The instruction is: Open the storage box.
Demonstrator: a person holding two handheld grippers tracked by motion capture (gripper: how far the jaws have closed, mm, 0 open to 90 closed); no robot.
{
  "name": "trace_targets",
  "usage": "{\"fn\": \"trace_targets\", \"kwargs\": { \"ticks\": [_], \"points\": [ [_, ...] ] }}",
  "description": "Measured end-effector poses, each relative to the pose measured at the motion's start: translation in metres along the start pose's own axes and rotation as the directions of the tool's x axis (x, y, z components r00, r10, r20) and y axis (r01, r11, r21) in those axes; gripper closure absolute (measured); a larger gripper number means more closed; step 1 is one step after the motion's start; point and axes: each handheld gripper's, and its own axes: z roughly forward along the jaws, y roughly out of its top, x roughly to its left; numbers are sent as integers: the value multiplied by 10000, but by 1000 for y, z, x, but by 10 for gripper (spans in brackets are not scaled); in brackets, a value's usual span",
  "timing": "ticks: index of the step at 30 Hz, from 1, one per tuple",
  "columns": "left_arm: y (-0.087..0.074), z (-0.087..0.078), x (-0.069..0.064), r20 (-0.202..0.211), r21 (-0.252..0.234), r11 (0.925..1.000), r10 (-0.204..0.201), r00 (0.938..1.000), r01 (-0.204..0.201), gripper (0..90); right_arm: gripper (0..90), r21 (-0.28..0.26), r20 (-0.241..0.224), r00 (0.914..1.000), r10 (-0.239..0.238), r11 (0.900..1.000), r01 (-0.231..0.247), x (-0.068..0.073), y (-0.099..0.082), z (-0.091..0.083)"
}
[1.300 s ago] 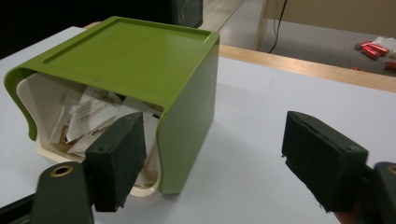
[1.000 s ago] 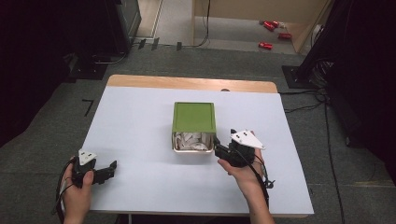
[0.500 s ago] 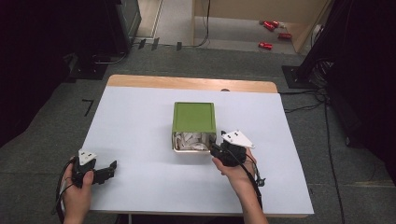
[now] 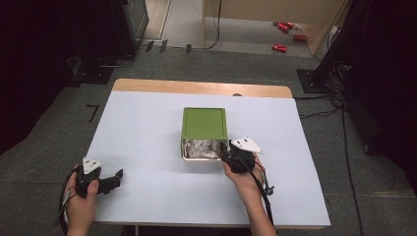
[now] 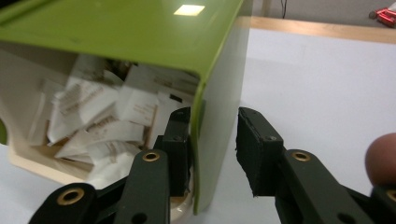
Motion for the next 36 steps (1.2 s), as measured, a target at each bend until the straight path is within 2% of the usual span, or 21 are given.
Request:
{"fn": "trace_targets", "kwargs": {
  "ticks": [4, 6, 9, 12, 15, 19, 26, 36],
  "points": [
    [0, 0, 0, -1, 3, 10000, 7, 10000, -7, 137, 686, 428, -45, 9999, 140, 9990, -138, 1, -5, 7],
    [0, 0, 0, -1, 5, 10000, 8, 10000, -8, 137, 708, 372, -75, 9997, 251, 9990, -248, 1, -7, 9],
    [0, 0, 0, -2, 4, 10000, 7, 10000, -7, 137, 703, 368, 73, 9999, 109, 9993, -111, 3, -10, 14],
    [0, 0, 0, -3, 3, 10000, 6, 10000, -6, 137, 689, 706, 178, 9998, 89, 9975, -102, 5, -14, 21],
    [0, 0, 0, -2, 4, 10000, 6, 10000, -6, 137, 698, 557, 474, 9988, -131, 9984, 104, 9, -18, 25],
    [0, 0, 0, -2, 8, 10000, 11, 10000, -11, 137, 711, 484, 581, 9983, -67, 9988, 39, 9, -20, 28],
    [0, 0, 0, 0, 4, 10000, 5, 10000, -5, 137, 720, 329, 737, 9972, 115, 9994, -140, 11, -23, 26],
    [0, 0, 0, 7, -2, 10000, -1, 10000, 1, 137, 732, 471, 735, 9972, 164, 9987, -199, 13, -26, 19]
  ]
}}
